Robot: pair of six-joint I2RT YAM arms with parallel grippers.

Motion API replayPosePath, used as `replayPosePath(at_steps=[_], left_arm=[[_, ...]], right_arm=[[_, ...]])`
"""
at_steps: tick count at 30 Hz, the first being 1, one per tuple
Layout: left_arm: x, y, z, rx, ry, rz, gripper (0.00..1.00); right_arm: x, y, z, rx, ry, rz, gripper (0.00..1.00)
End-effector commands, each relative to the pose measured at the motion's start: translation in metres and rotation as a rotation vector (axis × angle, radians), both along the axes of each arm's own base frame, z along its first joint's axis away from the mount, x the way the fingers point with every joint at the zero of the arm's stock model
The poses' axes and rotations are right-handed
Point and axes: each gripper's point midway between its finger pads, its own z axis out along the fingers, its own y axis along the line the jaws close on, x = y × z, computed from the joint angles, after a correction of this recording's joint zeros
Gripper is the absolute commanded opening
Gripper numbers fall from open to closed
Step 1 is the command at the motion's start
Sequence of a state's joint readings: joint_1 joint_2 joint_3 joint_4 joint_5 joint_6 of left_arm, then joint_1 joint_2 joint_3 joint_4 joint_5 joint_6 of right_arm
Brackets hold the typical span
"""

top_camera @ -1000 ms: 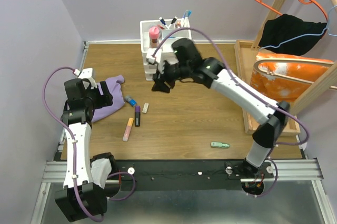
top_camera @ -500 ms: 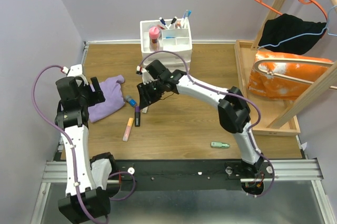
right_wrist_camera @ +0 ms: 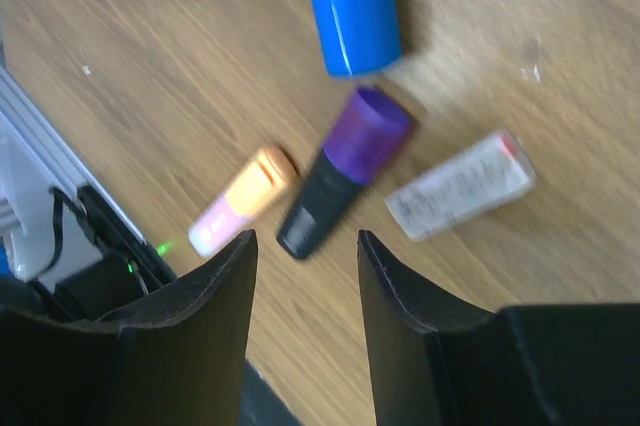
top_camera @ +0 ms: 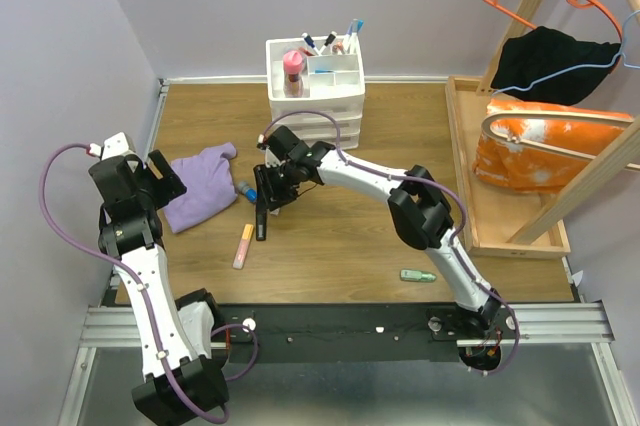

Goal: Sort the stationery into containers
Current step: Pick up the pen from the center of the board.

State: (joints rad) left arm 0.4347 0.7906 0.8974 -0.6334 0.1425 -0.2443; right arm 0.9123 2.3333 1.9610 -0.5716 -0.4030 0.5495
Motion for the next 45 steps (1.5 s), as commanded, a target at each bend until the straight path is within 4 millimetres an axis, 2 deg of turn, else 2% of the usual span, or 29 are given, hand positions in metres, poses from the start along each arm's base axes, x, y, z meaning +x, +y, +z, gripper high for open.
replayPosePath(at_steps=[1, 4, 5, 9, 15, 18, 24, 28, 30, 32, 33, 35, 36, 37, 40, 41, 43, 45], left_arm=[[-0.002, 0.001, 0.004, 0.002, -0.005, 0.007, 0.9], [-0.001, 0.002, 0.006, 0.006, -0.006, 0.007, 0.9], [-0.001, 0.002, 0.005, 0.006, -0.003, 0.008, 0.9], [-0.001, 0.002, 0.008, 0.012, -0.013, 0.006, 0.9], [0.001, 0.0, 0.005, 0.004, -0.008, -0.003, 0.9], [0.002, 0.0, 0.002, -0.008, -0.003, -0.001, 0.9], [0.006, 0.0, -0.001, -0.027, -0.003, -0.002, 0.9], [0.009, 0.0, -0.004, -0.037, 0.002, -0.003, 0.9], [0.012, -0.002, -0.006, -0.057, 0.003, -0.007, 0.9], [0.014, -0.002, -0.005, -0.065, -0.006, -0.008, 0.9], [0.015, -0.003, -0.005, -0.068, -0.011, -0.013, 0.9], [0.017, -0.003, -0.005, -0.074, -0.018, -0.013, 0.9], [0.018, -0.003, -0.005, -0.08, -0.023, -0.012, 0.9], [0.018, -0.004, -0.005, -0.087, -0.027, -0.017, 0.9], [0.021, -0.006, -0.003, -0.105, -0.04, -0.019, 0.9], [0.022, -0.007, -0.003, -0.115, -0.042, -0.026, 0.9], [0.023, -0.007, -0.003, -0.123, -0.046, -0.027, 0.9], [0.024, -0.007, 0.0, -0.123, -0.049, -0.03, 0.9]], right_arm=[[0.001, 0.027, -0.004, -0.026, -0.057, -0.051, 0.52], [0.005, 0.025, -0.019, -0.107, -0.089, -0.118, 0.52], [0.005, 0.018, -0.031, -0.156, -0.084, -0.143, 0.52], [0.007, 0.001, -0.052, -0.26, -0.1, -0.214, 0.52], [0.003, -0.003, -0.062, -0.306, -0.096, -0.249, 0.52], [0.004, -0.004, -0.073, -0.331, -0.106, -0.26, 0.52], [0.003, -0.016, -0.1, -0.41, -0.166, -0.202, 0.43], [-0.005, -0.04, -0.122, -0.525, -0.252, -0.089, 0.4], [-0.009, -0.059, -0.137, -0.6, -0.278, -0.046, 0.4], [-0.007, -0.073, -0.144, -0.657, -0.331, 0.006, 0.41], [-0.012, -0.088, -0.154, -0.703, -0.33, 0.029, 0.41], [-0.01, -0.099, -0.154, -0.732, -0.363, 0.063, 0.43], [-0.015, -0.109, -0.16, -0.758, -0.357, 0.087, 0.45], [-0.017, -0.113, -0.16, -0.767, -0.361, 0.122, 0.5], [-0.019, -0.123, -0.166, -0.785, -0.377, 0.177, 0.51], [-0.017, -0.122, -0.169, -0.783, -0.391, 0.182, 0.5], [-0.011, -0.117, -0.169, -0.775, -0.421, 0.211, 0.33], [-0.007, -0.108, -0.165, -0.746, -0.441, 0.227, 0.24]])
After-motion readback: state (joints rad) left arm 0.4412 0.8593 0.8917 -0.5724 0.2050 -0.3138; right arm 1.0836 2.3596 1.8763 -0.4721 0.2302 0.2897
